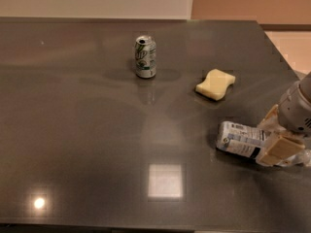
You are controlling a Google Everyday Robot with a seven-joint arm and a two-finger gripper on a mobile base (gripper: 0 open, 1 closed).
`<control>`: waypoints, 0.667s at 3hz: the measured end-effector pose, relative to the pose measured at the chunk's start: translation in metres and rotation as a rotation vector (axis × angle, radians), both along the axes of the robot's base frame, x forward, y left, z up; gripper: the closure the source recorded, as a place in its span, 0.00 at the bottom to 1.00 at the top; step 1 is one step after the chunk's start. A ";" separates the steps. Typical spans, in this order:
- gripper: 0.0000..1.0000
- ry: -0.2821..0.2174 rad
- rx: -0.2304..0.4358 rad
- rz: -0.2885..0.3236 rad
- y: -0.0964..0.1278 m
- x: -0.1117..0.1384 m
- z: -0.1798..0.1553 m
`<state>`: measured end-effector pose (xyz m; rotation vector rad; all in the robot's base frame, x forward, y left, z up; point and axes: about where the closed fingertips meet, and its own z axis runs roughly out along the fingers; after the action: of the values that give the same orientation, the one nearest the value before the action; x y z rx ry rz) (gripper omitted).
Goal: Move blue plastic bottle near sponge
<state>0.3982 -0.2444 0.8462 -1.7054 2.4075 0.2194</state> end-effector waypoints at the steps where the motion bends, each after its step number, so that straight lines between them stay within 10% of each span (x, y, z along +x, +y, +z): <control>1: 0.72 0.007 0.004 0.044 -0.002 0.010 0.006; 2: 0.95 -0.014 0.006 0.074 -0.001 0.026 0.023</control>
Offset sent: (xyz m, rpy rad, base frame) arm 0.0444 -0.0015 0.0447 0.0090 -0.0293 0.1109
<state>0.4245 -0.2455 0.8694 -1.7890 2.3337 0.2242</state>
